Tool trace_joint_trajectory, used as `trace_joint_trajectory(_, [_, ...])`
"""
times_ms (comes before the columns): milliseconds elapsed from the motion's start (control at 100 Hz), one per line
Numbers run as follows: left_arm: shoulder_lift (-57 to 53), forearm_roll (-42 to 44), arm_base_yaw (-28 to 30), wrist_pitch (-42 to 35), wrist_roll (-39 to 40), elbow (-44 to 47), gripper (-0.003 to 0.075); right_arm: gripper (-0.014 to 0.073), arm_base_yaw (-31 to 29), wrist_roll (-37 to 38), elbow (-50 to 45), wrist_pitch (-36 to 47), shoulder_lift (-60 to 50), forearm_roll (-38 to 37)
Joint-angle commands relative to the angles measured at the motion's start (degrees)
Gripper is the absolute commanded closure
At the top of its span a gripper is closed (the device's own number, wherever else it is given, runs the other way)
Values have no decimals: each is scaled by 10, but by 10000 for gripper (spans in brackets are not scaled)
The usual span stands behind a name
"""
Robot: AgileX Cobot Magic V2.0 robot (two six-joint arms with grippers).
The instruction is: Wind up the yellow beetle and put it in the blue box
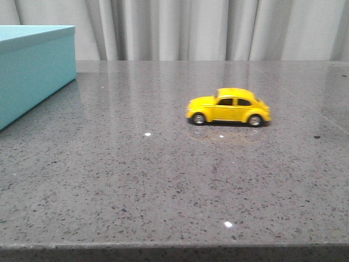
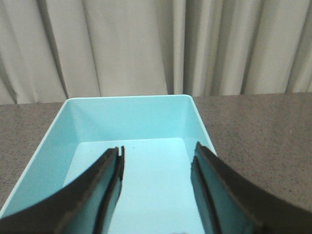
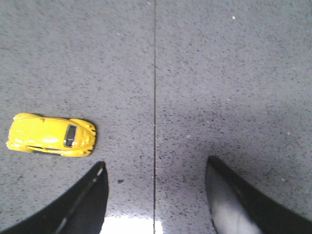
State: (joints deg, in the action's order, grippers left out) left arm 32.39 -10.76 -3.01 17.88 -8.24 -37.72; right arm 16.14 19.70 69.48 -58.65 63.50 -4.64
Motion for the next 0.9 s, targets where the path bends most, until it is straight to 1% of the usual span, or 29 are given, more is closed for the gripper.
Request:
trace_joint_trajectory(0, [37,-3,-22,-12,-22,-50,402,151,0,-5,4,53,-31,7])
trace_joint_trajectory(80, [77,-3,-44,14,-45,-81,401,151,0,-5,-7,75,-48,14])
trace_joint_trajectory(150, [110,-3,-61,43,-88,-112,387,151,0,-5,-12,80,-61,18])
trace_joint_trajectory(220, [151,-3,-81,76,-126,-149,330,151,0,-5,-13,78,-70,19])
trace_joint_trajectory(290, [190,-3,-100,111,-157,-184,246,151,0,-5,-13,78,-79,20])
trace_joint_trajectory(360, [232,-3,-119,140,-179,-220,195,151,0,-5,-13,79,-85,21])
trace_joint_trajectory(480, [301,-3,-154,187,-223,-286,188,151,0,-5,-13,79,-91,23])
trace_joint_trajectory(590, [368,-3,-189,236,-281,-354,192,151,0,-5,-13,78,-91,26])
trace_joint_trajectory(680, [423,-3,-216,318,-306,-419,197,151,0,-13,-13,76,-91,31])
trace_joint_trajectory(790, [497,-3,-245,394,-336,-491,206,151,0,-17,-13,76,-91,35])
trace_joint_trajectory(890, [549,-3,-272,414,-364,-547,206,151,0,-17,-13,76,-91,36])
